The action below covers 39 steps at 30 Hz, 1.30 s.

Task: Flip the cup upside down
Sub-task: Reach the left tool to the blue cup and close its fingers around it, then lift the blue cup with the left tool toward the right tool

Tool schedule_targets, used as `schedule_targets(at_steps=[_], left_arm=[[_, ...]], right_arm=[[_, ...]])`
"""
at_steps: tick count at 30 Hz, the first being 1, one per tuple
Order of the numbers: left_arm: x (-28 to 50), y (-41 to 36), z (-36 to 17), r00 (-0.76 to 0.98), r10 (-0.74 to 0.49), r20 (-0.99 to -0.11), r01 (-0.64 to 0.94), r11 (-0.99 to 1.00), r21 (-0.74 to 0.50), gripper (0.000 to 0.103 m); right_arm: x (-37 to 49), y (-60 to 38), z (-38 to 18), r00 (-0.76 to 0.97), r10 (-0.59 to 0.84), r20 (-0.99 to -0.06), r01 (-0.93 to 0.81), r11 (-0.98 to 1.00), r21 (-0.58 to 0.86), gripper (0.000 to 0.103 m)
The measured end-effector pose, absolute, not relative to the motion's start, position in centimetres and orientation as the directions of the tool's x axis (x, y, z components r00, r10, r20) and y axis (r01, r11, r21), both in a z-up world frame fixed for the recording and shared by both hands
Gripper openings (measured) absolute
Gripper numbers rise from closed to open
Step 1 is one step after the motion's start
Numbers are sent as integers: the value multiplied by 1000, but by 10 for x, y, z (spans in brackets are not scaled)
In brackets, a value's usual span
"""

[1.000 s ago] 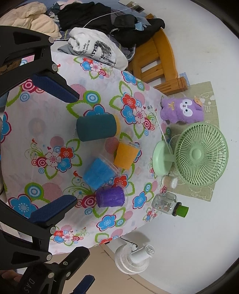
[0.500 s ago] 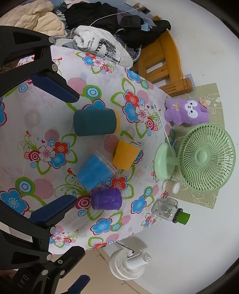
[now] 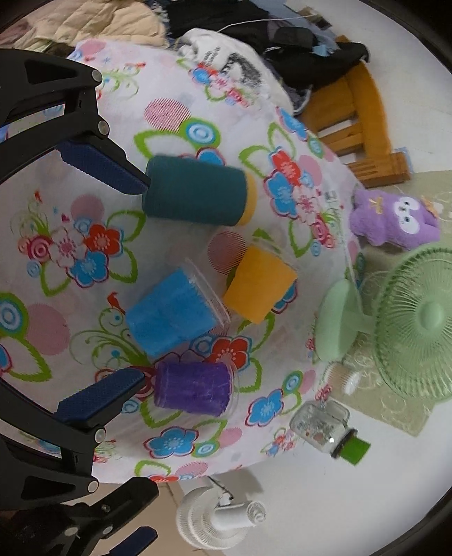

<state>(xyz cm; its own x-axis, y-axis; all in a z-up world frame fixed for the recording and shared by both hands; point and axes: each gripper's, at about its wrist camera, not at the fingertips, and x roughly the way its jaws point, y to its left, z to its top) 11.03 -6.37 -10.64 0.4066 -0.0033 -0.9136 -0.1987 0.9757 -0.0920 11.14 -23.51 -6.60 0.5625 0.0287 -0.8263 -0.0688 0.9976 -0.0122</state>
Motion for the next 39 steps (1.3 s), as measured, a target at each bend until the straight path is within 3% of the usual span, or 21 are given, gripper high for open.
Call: schedule_targets(at_steps=[18, 20, 23, 25, 27, 39], left_arm=[[154, -80, -168, 310, 13, -951, -328, 940, -94, 99], [159, -82, -172, 304, 5, -953, -329, 939, -100, 94], [163, -87, -178, 295, -6, -955, -308, 946, -101, 82], [164, -88, -182, 289, -15, -957, -291, 951, -102, 69], [164, -87, -184, 286, -30, -958, -280, 953, -114, 64], [151, -78, -170, 285, 2, -958, -124, 992, -34, 61]], right_arm=[[170, -255, -126, 484, 99, -869, -108, 993, 52, 100], [174, -257, -131, 472, 102, -876, -106, 993, 58, 100], [177, -257, -137, 459, 105, -882, -107, 992, 62, 100], [178, -255, -140, 451, 110, -886, -111, 992, 67, 100], [178, -253, -143, 443, 115, -889, -117, 991, 70, 100], [169, -238, -143, 410, 159, -898, -127, 985, 117, 100]])
